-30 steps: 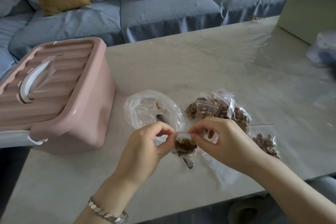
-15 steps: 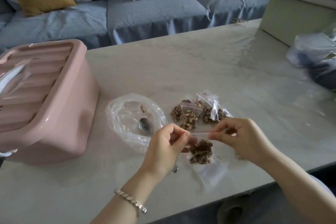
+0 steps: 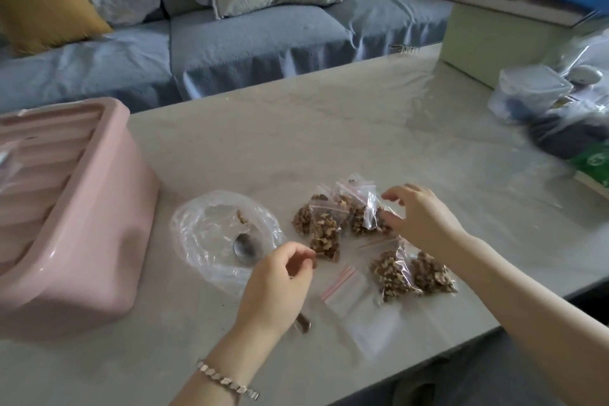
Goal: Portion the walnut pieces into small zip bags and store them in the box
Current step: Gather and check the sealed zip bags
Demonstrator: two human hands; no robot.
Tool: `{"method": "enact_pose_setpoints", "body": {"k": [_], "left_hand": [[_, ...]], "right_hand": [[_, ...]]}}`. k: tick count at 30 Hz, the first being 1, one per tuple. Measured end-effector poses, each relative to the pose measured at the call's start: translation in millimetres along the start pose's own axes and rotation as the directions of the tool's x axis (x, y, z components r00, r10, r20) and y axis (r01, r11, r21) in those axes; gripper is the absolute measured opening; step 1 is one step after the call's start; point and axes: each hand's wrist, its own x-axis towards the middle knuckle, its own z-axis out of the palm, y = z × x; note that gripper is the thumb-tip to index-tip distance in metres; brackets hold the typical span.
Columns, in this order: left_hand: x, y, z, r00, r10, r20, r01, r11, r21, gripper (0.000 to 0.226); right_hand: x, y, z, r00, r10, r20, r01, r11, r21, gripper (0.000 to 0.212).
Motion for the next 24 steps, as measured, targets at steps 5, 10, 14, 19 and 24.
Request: {"method": "enact_pose_setpoints", "body": {"k": [5,10,14,19,24], "left_hand": [[-6.2,2.4,-14.5,0.999,-0.003,-0.038,0.003,1.0,0.011,0.021],[-9.9,3.3,-20.5,0.999,0.013,-0.045,-0.013,1.0,0.009,0.019],[-11.5,3.7,-20.5,0.999,0.029,-0.046,-0.029,1.0,0.006,0.022],[-8.9,10.6,-22.5,0.996,0.074,-0.042,-0.075,0.997,-0.024,0.027],[-3.7,25.1,-28.4,0.976,0.21,-0.053,-0.213,0.975,-0.061,0.028]], "right_hand": [[35.5,-0.7,14.5,0.952,0.136,0.276,-0.139,0.99,-0.01,0.06],[33.6,9.2,22.9,0.969,0.105,0.225,-0.135,0.983,0.122,0.054],[27.5,17.3,16.7,0.995,0.063,0.076,-0.078,0.975,0.206,0.036],[10.2,9.2,-14.2,0.998,0.017,-0.058,0.008,0.914,0.406,0.019],[-20.9,-44.5,-34.3,0.974,-0.185,-0.129,0.225,0.85,0.477,0.019]]}}
